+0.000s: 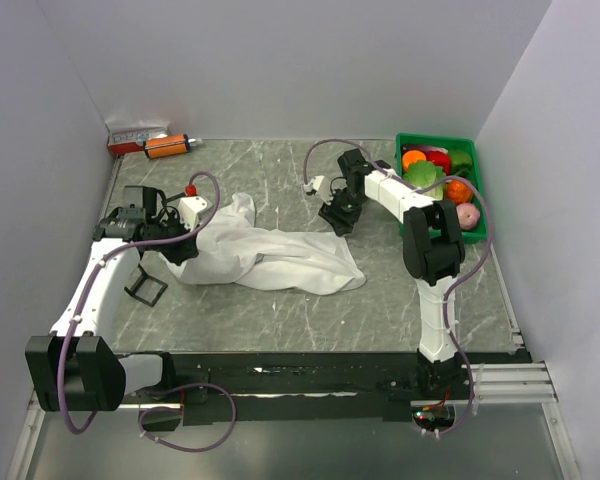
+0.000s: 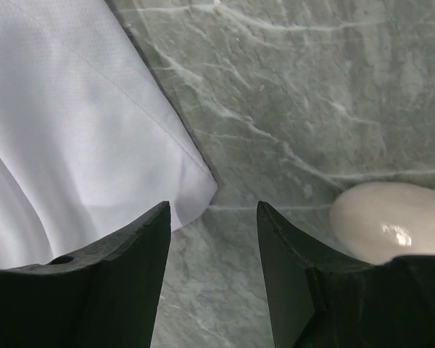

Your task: Remove the brooch from the garment

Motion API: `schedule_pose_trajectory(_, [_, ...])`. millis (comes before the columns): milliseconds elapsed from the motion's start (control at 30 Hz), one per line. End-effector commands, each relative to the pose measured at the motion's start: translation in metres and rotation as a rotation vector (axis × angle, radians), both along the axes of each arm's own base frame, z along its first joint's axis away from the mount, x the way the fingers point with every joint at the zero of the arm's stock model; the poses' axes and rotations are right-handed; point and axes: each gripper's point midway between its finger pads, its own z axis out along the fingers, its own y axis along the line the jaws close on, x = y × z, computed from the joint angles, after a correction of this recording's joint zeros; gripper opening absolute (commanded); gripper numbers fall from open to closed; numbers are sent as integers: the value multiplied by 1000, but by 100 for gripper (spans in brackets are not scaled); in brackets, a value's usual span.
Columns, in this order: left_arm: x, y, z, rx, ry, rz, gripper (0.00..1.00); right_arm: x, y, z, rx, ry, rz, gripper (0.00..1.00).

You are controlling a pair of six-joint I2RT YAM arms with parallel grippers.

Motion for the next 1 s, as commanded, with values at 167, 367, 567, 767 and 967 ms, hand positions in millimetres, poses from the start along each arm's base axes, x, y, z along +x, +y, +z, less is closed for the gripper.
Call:
schedule_pose_trajectory(167, [17,-1,14,-8,-48,10,1,0,9,-13,-55,21,69,49])
schedule_pose_trajectory(367, [24,-2,14,-8,-48,8,1,6,8,-8,-62,24,28,22])
schedule_pose_trajectory(567, [65,2,66,-17,-203,65,1,40,5,95,109,-193,-116,0])
schedule_pose_trajectory(767, [128,6,182,-89,-465,168,1,86,-47,264,323,-625,-433,0])
schedule_pose_trajectory(967, [160,12,299,-147,-764,233,1,77,-66,403,460,-983,-482,0])
